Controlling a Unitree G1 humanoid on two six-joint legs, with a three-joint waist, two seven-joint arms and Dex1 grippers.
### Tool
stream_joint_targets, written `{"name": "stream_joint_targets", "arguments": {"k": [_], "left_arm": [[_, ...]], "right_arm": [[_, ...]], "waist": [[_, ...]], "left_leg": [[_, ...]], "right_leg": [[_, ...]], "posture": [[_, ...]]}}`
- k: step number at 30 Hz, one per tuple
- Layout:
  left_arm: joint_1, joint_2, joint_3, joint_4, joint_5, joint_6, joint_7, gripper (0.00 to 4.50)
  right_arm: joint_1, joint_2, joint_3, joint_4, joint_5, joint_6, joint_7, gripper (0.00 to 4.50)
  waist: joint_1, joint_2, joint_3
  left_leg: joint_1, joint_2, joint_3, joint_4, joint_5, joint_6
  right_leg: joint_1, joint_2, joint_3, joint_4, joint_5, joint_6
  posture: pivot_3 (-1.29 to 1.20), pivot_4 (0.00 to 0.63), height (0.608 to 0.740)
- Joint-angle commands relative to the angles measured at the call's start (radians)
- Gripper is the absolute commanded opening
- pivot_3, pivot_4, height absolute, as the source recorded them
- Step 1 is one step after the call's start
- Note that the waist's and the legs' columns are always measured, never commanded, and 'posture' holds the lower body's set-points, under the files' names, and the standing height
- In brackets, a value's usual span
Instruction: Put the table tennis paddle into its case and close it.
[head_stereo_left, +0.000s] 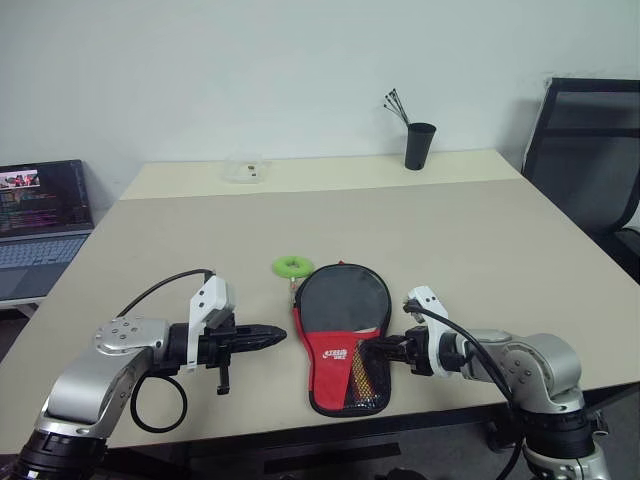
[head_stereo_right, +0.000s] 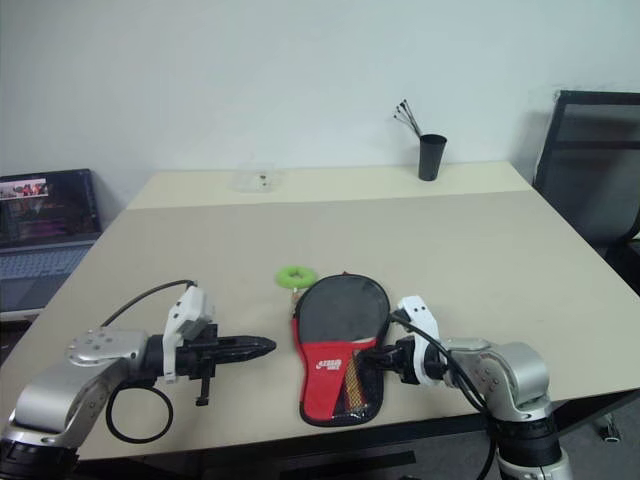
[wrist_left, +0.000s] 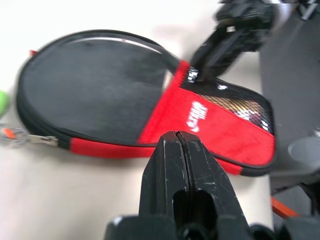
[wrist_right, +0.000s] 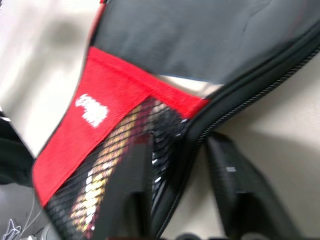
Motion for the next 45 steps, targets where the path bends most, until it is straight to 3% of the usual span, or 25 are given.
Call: {"name": "stream_joint_targets", "arguments": {"k": [1, 5, 6, 11, 20, 25, 28, 34, 39, 45], "left_arm": [[-0.012, -0.010, 0.037, 0.021, -0.005, -0.017, 0.036, 0.00], [-0.053, -0.023, 0.034, 0.080, 0.022, -0.032, 0.079, 0.00], [-0.065, -0.029, 0.034, 0.095, 0.029, -0.039, 0.093, 0.00], [-0.095, -0.031, 0.023, 0.128, 0.045, -0.052, 0.106, 0.00], [-0.098, -0.032, 0.021, 0.122, 0.051, -0.053, 0.116, 0.00], [-0.101, -0.030, 0.020, 0.125, 0.052, -0.052, 0.120, 0.00], [-0.116, -0.037, 0.016, 0.141, 0.061, -0.057, 0.135, 0.58], [-0.220, -0.081, 0.005, 0.262, 0.137, -0.094, 0.232, 2.64], [-0.324, -0.125, -0.021, 0.403, 0.205, -0.125, 0.300, 4.42], [-0.477, -0.196, -0.069, 0.619, 0.279, -0.154, 0.340, 4.47]], "right_arm": [[-0.023, -0.035, -0.045, -0.098, 0.073, 0.003, 0.044, 3.02], [-0.063, -0.067, -0.039, -0.104, 0.119, -0.046, 0.092, 4.33], [-0.072, -0.074, -0.029, -0.099, 0.123, -0.067, 0.104, 4.46], [-0.133, -0.138, 0.028, -0.050, 0.101, -0.161, 0.146, 4.46], [-0.092, -0.430, 0.128, -0.046, 0.035, -0.331, 0.310, 4.46], [-0.096, -0.429, 0.100, -0.005, 0.033, -0.389, 0.311, 4.46], [-0.126, -0.345, 0.083, -0.024, 0.096, -0.388, 0.299, 4.50], [-0.189, -0.170, 0.161, 0.072, 0.020, -0.450, 0.199, 4.50], [-0.204, -0.099, 0.216, 0.134, -0.054, -0.511, 0.158, 4.50], [-0.182, -0.074, 0.267, 0.140, -0.105, -0.545, 0.153, 4.50]], "waist": [[0.000, 0.000, 0.000], [0.000, -0.001, 0.000], [0.000, -0.001, 0.000], [-0.001, -0.002, 0.001], [0.003, -0.003, 0.001], [0.000, -0.003, 0.001], [-0.001, -0.004, 0.001], [0.002, -0.005, 0.001], [0.003, -0.006, 0.000], [0.006, -0.007, 0.000]], "left_leg": [[0.000, 0.000, 0.000, 0.000, 0.000, 0.000], [0.000, 0.000, 0.000, 0.000, 0.000, 0.000], [0.000, 0.000, -0.001, 0.000, 0.000, 0.000], [0.000, 0.000, 0.000, -0.001, 0.000, 0.000], [-0.002, -0.001, 0.001, -0.008, -0.001, 0.000], [-0.001, 0.000, 0.001, -0.010, -0.001, 0.000], [0.000, 0.000, 0.001, -0.010, -0.001, 0.000], [0.001, 0.000, 0.000, -0.009, 0.000, 0.000], [-0.001, -0.001, 0.002, -0.009, 0.000, 0.000], [-0.002, -0.001, 0.002, -0.008, 0.000, 0.000]], "right_leg": [[0.000, 0.000, 0.000, 0.000, 0.000, 0.000], [0.000, 0.000, 0.000, 0.000, 0.000, 0.000], [0.000, 0.000, -0.001, 0.000, 0.000, 0.000], [0.000, 0.000, 0.000, -0.001, 0.000, 0.000], [0.001, 0.000, -0.001, -0.012, 0.001, 0.001], [0.000, 0.000, 0.000, -0.012, 0.001, 0.001], [0.000, 0.000, 0.000, -0.011, 0.001, 0.001], [0.001, 0.001, -0.001, -0.009, 0.001, 0.001], [0.000, 0.000, 0.000, -0.011, 0.001, 0.002], [0.000, 0.000, -0.002, -0.010, 0.001, 0.002]], "posture": [[0.00, 0.150, 0.740], [0.00, 0.150, 0.740], [0.00, 0.150, 0.740], [0.00, 0.150, 0.740], [0.00, 0.150, 0.740], [0.00, 0.150, 0.740], [0.00, 0.150, 0.740], [0.00, 0.150, 0.740], [0.00, 0.150, 0.740], [0.00, 0.150, 0.740]]}}
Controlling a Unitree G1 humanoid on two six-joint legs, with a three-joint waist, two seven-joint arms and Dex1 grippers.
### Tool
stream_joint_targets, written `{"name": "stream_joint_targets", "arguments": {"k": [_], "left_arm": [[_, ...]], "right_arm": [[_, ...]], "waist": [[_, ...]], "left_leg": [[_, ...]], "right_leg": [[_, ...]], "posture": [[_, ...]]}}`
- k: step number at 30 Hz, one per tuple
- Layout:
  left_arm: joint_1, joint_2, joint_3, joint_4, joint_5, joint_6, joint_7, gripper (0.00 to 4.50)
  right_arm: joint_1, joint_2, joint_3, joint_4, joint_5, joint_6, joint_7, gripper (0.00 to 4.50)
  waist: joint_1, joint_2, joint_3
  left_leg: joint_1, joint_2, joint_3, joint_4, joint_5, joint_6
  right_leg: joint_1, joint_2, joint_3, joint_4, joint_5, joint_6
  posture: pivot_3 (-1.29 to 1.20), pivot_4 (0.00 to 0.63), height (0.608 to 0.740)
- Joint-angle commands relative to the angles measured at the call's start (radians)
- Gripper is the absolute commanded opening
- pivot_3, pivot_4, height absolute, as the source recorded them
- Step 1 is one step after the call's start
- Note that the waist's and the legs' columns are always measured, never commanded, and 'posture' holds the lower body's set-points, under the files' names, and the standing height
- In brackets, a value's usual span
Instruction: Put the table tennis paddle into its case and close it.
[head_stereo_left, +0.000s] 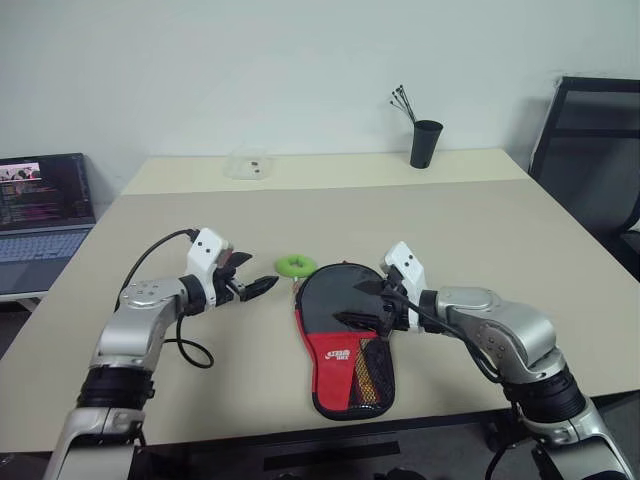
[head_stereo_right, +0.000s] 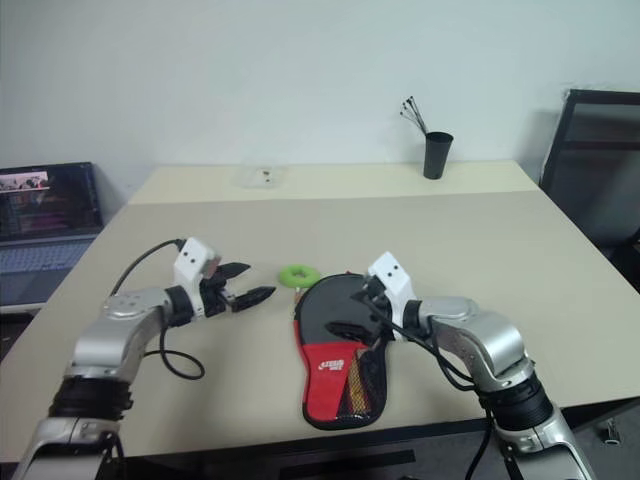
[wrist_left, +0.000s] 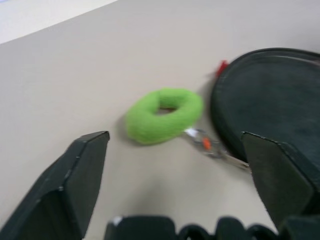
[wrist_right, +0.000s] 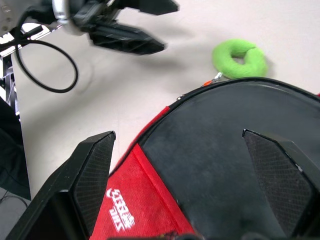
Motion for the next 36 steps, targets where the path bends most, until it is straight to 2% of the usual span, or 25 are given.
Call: {"name": "stream_joint_targets", "arguments": {"k": [1, 8, 13, 20, 23, 24, 29, 34, 36], "left_arm": [[-0.095, -0.032, -0.024, 0.096, 0.037, -0.029, 0.011, 4.47], [-0.321, -0.125, -0.084, 0.481, 0.128, -0.097, 0.007, 4.47], [-0.428, -0.172, -0.104, 0.718, 0.193, -0.174, 0.026, 4.47], [-0.478, -0.202, -0.106, 0.863, 0.253, -0.237, 0.051, 4.47], [-0.481, -0.206, -0.098, 0.881, 0.258, -0.249, 0.058, 3.91], [-0.481, -0.207, -0.096, 0.884, 0.257, -0.251, 0.057, 3.60], [-0.460, -0.205, -0.082, 0.882, 0.249, -0.257, 0.053, 1.79], [-0.439, -0.202, -0.071, 0.871, 0.247, -0.258, 0.047, 0.03], [-0.434, -0.199, -0.068, 0.866, 0.245, -0.260, 0.045, 0.01]], "right_arm": [[0.005, 0.008, 0.014, -0.020, -0.022, -0.038, -0.003, 4.50], [0.002, 0.052, 0.019, 0.007, -0.050, -0.058, -0.025, 4.50], [0.004, 0.079, 0.022, 0.016, -0.064, -0.065, -0.039, 4.50], [0.010, 0.106, 0.014, 0.012, -0.082, -0.066, -0.061, 4.50], [0.010, 0.112, 0.014, 0.013, -0.087, -0.067, -0.071, 4.50], [0.009, 0.114, 0.014, 0.014, -0.090, -0.069, -0.073, 4.50], [0.000, 0.121, 0.042, 0.059, -0.142, -0.111, -0.085, 4.50], [-0.025, 0.165, 0.074, 0.189, -0.203, -0.188, -0.084, 4.50], [-0.034, 0.182, 0.090, 0.248, -0.230, -0.218, -0.078, 4.50]], "waist": [[0.000, 0.000, 0.000], [-0.001, -0.001, 0.000], [-0.004, -0.001, 0.000], [-0.003, -0.001, 0.000], [-0.003, -0.001, 0.000], [-0.003, -0.001, 0.000], [-0.005, -0.001, 0.000], [-0.008, -0.002, -0.001], [-0.008, -0.002, -0.001]], "left_leg": [[0.000, 0.000, 0.000, 0.000, 0.000, 0.000], [-0.001, -0.001, 0.001, 0.003, 0.000, 0.000], [-0.001, -0.001, 0.001, 0.003, 0.000, 0.000], [-0.002, -0.001, 0.001, 0.005, 0.000, 0.000], [-0.002, -0.001, 0.001, 0.007, 0.000, 0.000], [-0.002, -0.001, 0.001, 0.008, 0.000, 0.000], [0.000, -0.001, 0.001, 0.012, 0.000, 0.000], [0.004, -0.001, 0.001, 0.012, 0.000, 0.000], [0.004, -0.001, 0.001, 0.012, 0.000, 0.000]], "right_leg": [[0.000, 0.000, 0.000, 0.000, 0.000, 0.000], [0.000, 0.001, -0.001, 0.001, 0.000, 0.000], [0.000, 0.001, -0.001, 0.001, 0.000, 0.000], [0.000, 0.002, -0.002, 0.002, 0.000, 0.000], [0.000, 0.001, -0.002, 0.004, 0.000, 0.000], [0.000, 0.001, -0.002, 0.005, 0.000, 0.000], [0.000, 0.001, -0.002, 0.012, 0.000, 0.000], [0.000, 0.003, -0.001, 0.016, 0.000, 0.000], [0.000, 0.003, -0.001, 0.016, 0.000, 0.000]], "posture": [[0.00, 0.150, 0.740], [0.00, 0.150, 0.740], [0.00, 0.150, 0.740], [0.00, 0.150, 0.740], [0.00, 0.150, 0.740], [0.00, 0.150, 0.740], [0.00, 0.150, 0.740], [0.00, 0.150, 0.740], [0.00, 0.150, 0.740]]}}
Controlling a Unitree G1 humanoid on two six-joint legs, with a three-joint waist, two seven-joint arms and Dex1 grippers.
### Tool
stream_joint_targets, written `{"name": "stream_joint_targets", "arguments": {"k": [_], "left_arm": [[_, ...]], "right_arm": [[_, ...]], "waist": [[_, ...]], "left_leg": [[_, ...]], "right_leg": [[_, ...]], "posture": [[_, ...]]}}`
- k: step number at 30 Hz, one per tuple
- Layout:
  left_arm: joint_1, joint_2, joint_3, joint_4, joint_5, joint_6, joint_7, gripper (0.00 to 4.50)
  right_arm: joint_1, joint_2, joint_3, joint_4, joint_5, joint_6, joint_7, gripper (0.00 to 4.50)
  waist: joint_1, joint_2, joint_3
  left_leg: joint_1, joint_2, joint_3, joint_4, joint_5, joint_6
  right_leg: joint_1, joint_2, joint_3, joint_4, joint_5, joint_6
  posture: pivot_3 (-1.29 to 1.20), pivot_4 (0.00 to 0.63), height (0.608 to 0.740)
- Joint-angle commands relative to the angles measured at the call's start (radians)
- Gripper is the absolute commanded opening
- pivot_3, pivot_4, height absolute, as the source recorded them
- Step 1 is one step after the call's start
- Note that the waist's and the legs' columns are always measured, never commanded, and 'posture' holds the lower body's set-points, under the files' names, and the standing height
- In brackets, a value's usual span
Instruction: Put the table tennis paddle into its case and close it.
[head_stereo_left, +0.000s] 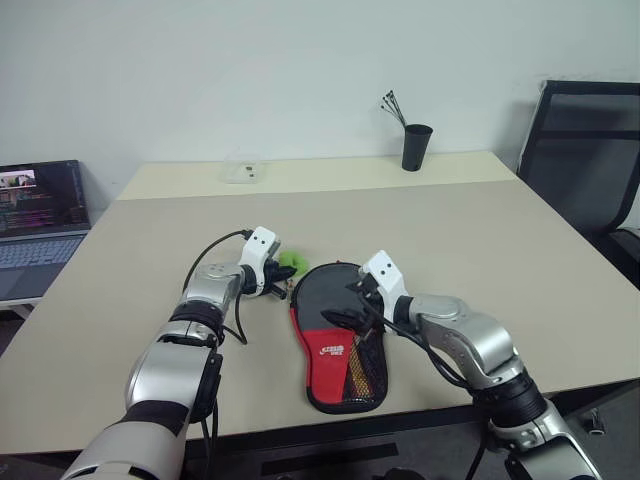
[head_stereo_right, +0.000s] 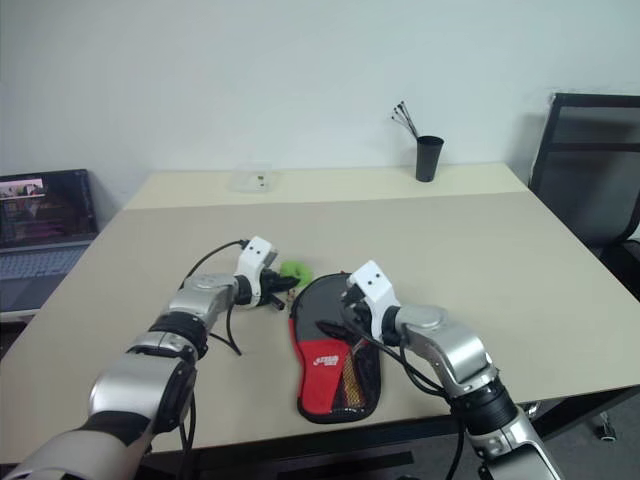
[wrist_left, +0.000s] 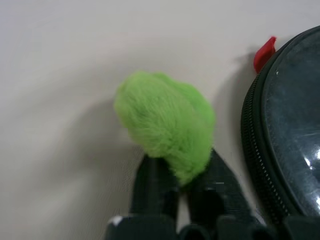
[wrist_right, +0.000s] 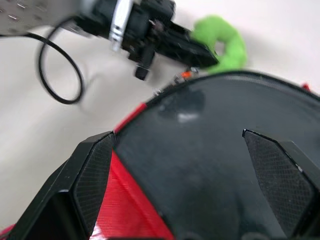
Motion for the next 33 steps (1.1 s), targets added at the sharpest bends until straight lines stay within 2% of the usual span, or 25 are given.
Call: {"name": "stream_joint_targets", "arguments": {"k": [1, 9, 16, 22, 33], "left_arm": [[0.015, 0.016, 0.014, -0.011, 0.009, 0.001, 0.009, 0.01], [-0.015, 0.017, -0.002, -0.030, 0.041, -0.043, 0.025, 0.01], [-0.108, -0.014, -0.053, 0.051, 0.143, -0.142, 0.156, 0.01], [-0.192, -0.095, -0.099, 0.104, 0.236, -0.222, 0.293, 0.01], [-0.289, -0.248, -0.221, 0.136, 0.416, -0.355, 0.408, 0.01]], "right_arm": [[-0.033, 0.032, 0.026, 0.073, -0.042, -0.073, 0.006, 4.50], [0.000, 0.072, 0.060, 0.198, -0.125, -0.132, -0.004, 4.50], [0.033, 0.058, 0.056, 0.194, -0.154, -0.124, 0.003, 4.50], [0.054, 0.059, 0.068, 0.195, -0.173, -0.112, 0.010, 4.50], [0.131, 0.070, 0.088, 0.121, -0.190, -0.059, 0.001, 4.50]], "waist": [[0.000, 0.000, 0.000], [0.000, -0.002, -0.001], [0.003, -0.006, -0.004], [0.005, -0.009, -0.005], [0.005, -0.009, -0.006]], "left_leg": [[0.000, 0.000, 0.000, 0.000, 0.000, 0.000], [0.000, 0.000, 0.000, 0.000, 0.000, 0.000], [0.000, 0.000, 0.000, 0.000, 0.000, 0.000], [-0.001, 0.000, 0.000, 0.000, 0.000, 0.000], [-0.001, 0.000, 0.001, 0.000, 0.000, 0.000]], "right_leg": [[0.000, 0.000, 0.000, 0.000, 0.000, 0.000], [0.000, 0.000, 0.001, 0.000, 0.000, 0.000], [0.000, -0.001, 0.001, 0.000, 0.000, 0.000], [0.001, -0.002, 0.000, -0.001, 0.000, 0.000], [0.001, -0.002, 0.000, -0.002, 0.000, 0.000]], "posture": [[0.00, 0.150, 0.740], [0.00, 0.150, 0.740], [0.00, 0.150, 0.740], [0.00, 0.150, 0.740], [0.00, 0.150, 0.740]]}}
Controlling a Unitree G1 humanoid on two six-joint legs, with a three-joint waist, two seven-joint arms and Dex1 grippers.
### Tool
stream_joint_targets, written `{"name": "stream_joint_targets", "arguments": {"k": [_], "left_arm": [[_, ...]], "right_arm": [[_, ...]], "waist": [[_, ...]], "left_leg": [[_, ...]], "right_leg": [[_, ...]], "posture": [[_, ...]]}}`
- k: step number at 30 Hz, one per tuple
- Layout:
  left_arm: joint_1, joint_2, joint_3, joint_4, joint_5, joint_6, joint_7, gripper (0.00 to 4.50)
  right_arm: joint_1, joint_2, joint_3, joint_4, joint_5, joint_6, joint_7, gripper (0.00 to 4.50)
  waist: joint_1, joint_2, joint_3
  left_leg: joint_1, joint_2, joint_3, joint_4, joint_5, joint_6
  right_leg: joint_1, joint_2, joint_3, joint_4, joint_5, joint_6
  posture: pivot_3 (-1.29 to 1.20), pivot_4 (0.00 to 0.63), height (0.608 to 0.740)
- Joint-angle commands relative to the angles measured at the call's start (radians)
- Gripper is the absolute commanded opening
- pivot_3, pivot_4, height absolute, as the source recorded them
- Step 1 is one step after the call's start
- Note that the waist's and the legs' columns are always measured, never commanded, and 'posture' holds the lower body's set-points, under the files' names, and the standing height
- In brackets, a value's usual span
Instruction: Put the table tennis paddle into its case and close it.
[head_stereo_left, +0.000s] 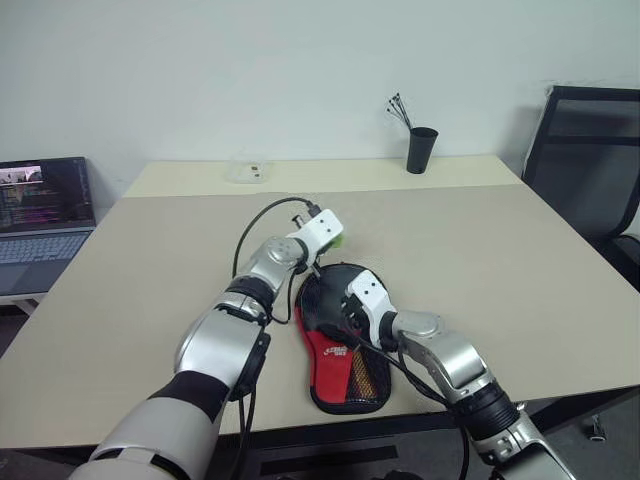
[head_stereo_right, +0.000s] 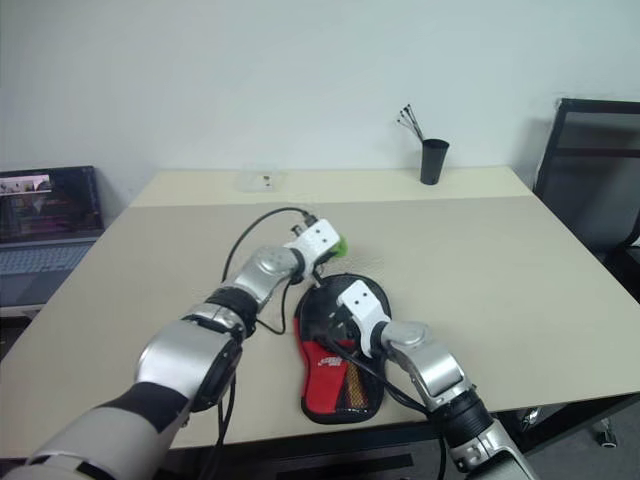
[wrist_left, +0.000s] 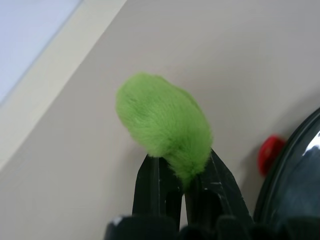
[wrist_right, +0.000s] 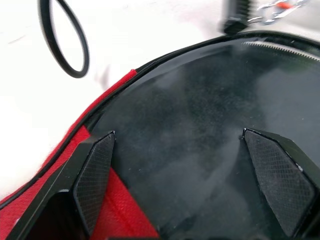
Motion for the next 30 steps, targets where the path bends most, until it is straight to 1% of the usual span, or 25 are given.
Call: {"name": "stream_joint_targets", "arguments": {"k": [1, 7, 12, 17, 22, 27, 28, 29, 30], "left_arm": [[-0.073, -0.039, -0.044, -0.018, 0.060, -0.076, 0.046, 0.01], [-0.113, -0.109, -0.112, -0.014, 0.140, -0.158, 0.079, 0.01], [-0.134, -0.170, -0.117, -0.015, 0.147, -0.213, 0.061, 0.01], [-0.118, -0.221, -0.110, -0.020, 0.134, -0.270, -0.012, 0.01], [-0.075, -0.243, -0.088, -0.022, 0.098, -0.313, -0.157, 0.01], [-0.055, -0.240, -0.068, -0.020, 0.075, -0.278, -0.247, 0.01], [-0.055, -0.236, -0.060, -0.020, 0.070, -0.263, -0.253, 0.57], [-0.055, -0.233, -0.055, -0.020, 0.065, -0.253, -0.257, 0.84], [-0.056, -0.230, -0.053, -0.020, 0.063, -0.246, -0.254, 1.21]], "right_arm": [[0.057, -0.004, 0.035, 0.017, -0.008, 0.073, 0.002, 4.50], [0.081, 0.000, 0.037, -0.016, -0.013, 0.096, -0.003, 4.50], [0.084, 0.006, 0.038, -0.022, -0.013, 0.106, -0.011, 4.50], [0.080, 0.009, 0.034, -0.018, -0.012, 0.103, -0.014, 4.50], [0.073, 0.008, 0.028, -0.007, -0.013, 0.095, -0.013, 4.50], [0.064, 0.011, 0.027, 0.000, -0.013, 0.092, -0.013, 4.50], [0.061, 0.013, 0.027, 0.002, -0.013, 0.091, -0.013, 4.50], [0.060, 0.014, 0.027, 0.003, -0.013, 0.090, -0.013, 4.50], [0.058, 0.014, 0.027, 0.004, -0.013, 0.089, -0.013, 4.50]], "waist": [[0.000, 0.000, 0.000], [0.002, 0.000, 0.000], [0.003, 0.000, 0.000], [0.003, 0.000, 0.000], [0.002, 0.000, 0.000], [0.001, 0.000, 0.000], [0.001, 0.000, 0.000], [0.001, 0.000, 0.000], [0.001, 0.000, 0.000]], "left_leg": [[0.000, 0.000, 0.000, 0.000, 0.000, 0.000], [0.000, 0.000, 0.000, 0.000, 0.000, 0.000], [-0.001, 0.000, 0.000, 0.000, 0.000, 0.000], [-0.001, 0.000, 0.000, 0.000, 0.000, 0.000], [-0.001, 0.000, 0.000, -0.001, 0.000, 0.000], [-0.001, 0.000, 0.000, -0.001, 0.000, 0.000], [-0.001, 0.000, 0.000, -0.001, 0.000, 0.000], [-0.001, 0.000, -0.001, -0.001, 0.000, 0.000], [-0.001, 0.000, -0.001, -0.001, 0.000, 0.000]], "right_leg": [[0.000, 0.000, 0.000, 0.000, 0.000, 0.000], [0.000, 0.000, 0.000, -0.001, 0.000, 0.000], [0.000, -0.001, 0.000, -0.002, 0.000, 0.000], [0.000, -0.001, 0.000, -0.002, 0.000, 0.000], [0.000, 0.000, -0.001, -0.003, 0.000, 0.000], [0.000, 0.000, -0.001, -0.002, 0.000, 0.000], [0.000, 0.000, -0.001, -0.002, 0.000, 0.000], [0.000, 0.000, -0.001, -0.002, 0.000, 0.000], [0.000, 0.000, -0.001, -0.002, 0.000, 0.000]], "posture": [[0.00, 0.150, 0.740], [0.00, 0.150, 0.740], [0.00, 0.150, 0.740], [0.00, 0.150, 0.740], [0.00, 0.150, 0.740], [0.00, 0.150, 0.740], [0.00, 0.150, 0.740], [0.00, 0.150, 0.740], [0.00, 0.150, 0.740]]}}
